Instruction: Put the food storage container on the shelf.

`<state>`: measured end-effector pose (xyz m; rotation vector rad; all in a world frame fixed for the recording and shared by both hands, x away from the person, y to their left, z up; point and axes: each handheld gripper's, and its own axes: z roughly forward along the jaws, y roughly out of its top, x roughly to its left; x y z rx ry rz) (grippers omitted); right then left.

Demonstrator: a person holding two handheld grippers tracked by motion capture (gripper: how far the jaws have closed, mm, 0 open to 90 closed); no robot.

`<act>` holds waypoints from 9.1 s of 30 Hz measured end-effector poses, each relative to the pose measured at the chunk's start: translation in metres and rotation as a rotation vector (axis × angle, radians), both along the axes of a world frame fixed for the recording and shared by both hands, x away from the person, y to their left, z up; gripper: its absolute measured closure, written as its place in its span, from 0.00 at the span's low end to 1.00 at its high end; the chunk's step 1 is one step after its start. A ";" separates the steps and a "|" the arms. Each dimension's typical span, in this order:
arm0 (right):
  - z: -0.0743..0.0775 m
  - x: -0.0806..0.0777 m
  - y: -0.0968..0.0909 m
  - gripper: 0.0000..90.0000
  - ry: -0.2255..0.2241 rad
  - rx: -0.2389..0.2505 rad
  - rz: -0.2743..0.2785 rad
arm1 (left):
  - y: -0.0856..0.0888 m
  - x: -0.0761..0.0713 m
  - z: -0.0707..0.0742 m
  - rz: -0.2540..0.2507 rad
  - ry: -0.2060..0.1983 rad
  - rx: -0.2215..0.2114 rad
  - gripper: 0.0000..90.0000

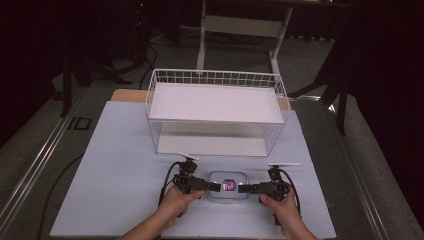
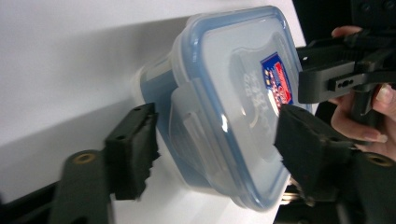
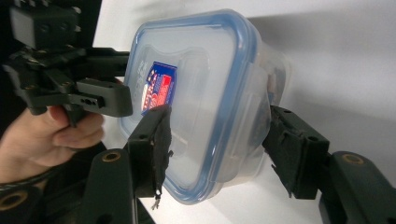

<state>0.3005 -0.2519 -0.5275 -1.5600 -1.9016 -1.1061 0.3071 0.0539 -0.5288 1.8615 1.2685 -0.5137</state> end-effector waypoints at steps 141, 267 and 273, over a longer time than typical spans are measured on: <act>0.048 0.032 0.073 0.47 -0.614 -0.237 -0.150 | 0.057 0.005 0.033 0.149 -0.537 0.084 0.39; 0.047 -0.017 0.033 0.16 -0.815 -0.284 0.019 | 0.080 -0.052 0.037 0.021 -0.787 0.061 0.02; 0.048 -0.023 0.015 0.18 -0.822 -0.273 0.003 | 0.089 -0.058 0.036 0.020 -0.790 0.062 0.02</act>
